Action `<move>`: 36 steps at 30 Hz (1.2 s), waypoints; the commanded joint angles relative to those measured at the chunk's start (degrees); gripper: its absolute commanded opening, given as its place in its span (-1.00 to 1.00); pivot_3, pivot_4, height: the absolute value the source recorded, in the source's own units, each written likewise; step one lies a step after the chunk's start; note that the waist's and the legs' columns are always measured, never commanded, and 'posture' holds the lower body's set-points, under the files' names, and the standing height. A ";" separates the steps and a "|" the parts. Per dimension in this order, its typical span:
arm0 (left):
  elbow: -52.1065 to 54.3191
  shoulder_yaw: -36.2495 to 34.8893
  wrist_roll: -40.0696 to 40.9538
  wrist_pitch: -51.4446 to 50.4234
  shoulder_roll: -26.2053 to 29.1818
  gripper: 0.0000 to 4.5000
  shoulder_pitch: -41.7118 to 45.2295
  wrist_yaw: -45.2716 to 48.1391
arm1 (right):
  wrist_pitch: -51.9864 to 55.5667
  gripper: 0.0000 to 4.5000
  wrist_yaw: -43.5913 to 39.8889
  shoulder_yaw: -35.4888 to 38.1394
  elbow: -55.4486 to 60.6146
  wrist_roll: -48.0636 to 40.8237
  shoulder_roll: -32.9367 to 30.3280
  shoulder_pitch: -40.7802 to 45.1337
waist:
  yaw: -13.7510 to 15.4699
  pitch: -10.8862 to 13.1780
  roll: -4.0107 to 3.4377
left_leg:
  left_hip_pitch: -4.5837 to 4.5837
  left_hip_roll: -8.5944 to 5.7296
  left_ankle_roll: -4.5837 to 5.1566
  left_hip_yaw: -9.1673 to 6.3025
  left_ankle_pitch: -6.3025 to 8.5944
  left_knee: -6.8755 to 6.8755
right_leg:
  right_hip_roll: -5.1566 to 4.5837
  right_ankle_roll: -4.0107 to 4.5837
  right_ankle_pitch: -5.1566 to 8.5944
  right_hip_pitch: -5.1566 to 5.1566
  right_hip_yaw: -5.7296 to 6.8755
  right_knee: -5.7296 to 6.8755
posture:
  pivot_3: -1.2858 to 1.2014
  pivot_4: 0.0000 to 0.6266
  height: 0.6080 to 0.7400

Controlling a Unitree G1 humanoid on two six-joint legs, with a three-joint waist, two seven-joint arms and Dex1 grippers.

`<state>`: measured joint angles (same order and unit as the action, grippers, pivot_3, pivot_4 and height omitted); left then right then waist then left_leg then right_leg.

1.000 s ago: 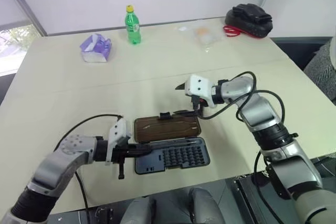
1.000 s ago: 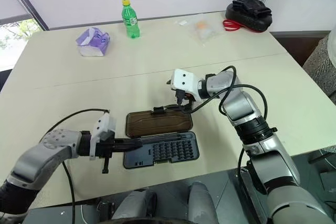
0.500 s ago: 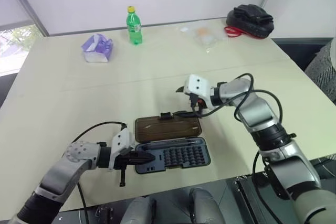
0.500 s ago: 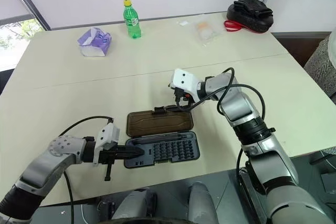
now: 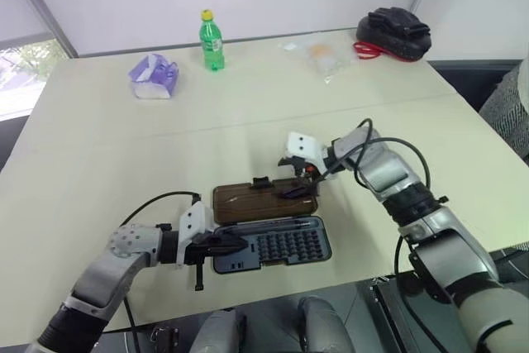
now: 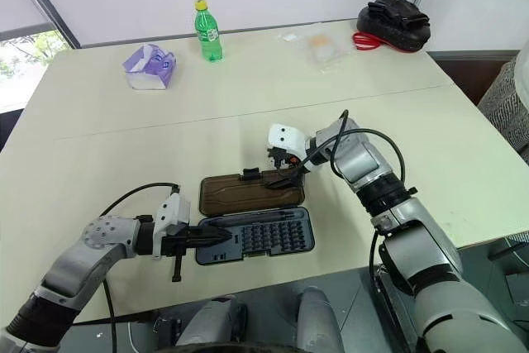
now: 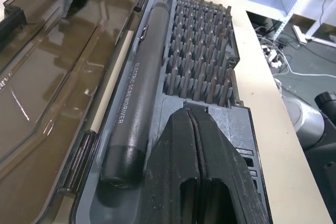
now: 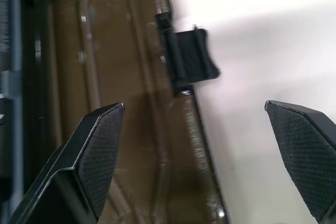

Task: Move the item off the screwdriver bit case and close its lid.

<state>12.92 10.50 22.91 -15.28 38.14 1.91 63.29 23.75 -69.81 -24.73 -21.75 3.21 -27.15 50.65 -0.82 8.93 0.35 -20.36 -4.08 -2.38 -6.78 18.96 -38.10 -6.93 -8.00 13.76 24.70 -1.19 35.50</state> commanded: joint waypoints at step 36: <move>-1.31 0.49 -2.91 -1.89 0.59 -1.00 -2.06 -4.71 | -7.09 -0.72 -0.80 -2.14 -6.16 5.56 1.14 0.45 | -0.12 -0.11 -0.16 | 0.11 0.01 -0.02 0.00 -0.02 0.00 | 0.02 0.05 -0.04 -0.06 0.00 0.05 | 0.03 -0.52 1.00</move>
<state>14.10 10.47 22.90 -15.45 38.13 0.86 60.25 16.00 -70.23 -25.85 -28.15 7.51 -25.55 51.84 -0.95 8.82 0.19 -20.25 -4.07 -2.41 -6.78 18.94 -38.11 -6.91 -7.95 13.72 24.64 -1.19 35.54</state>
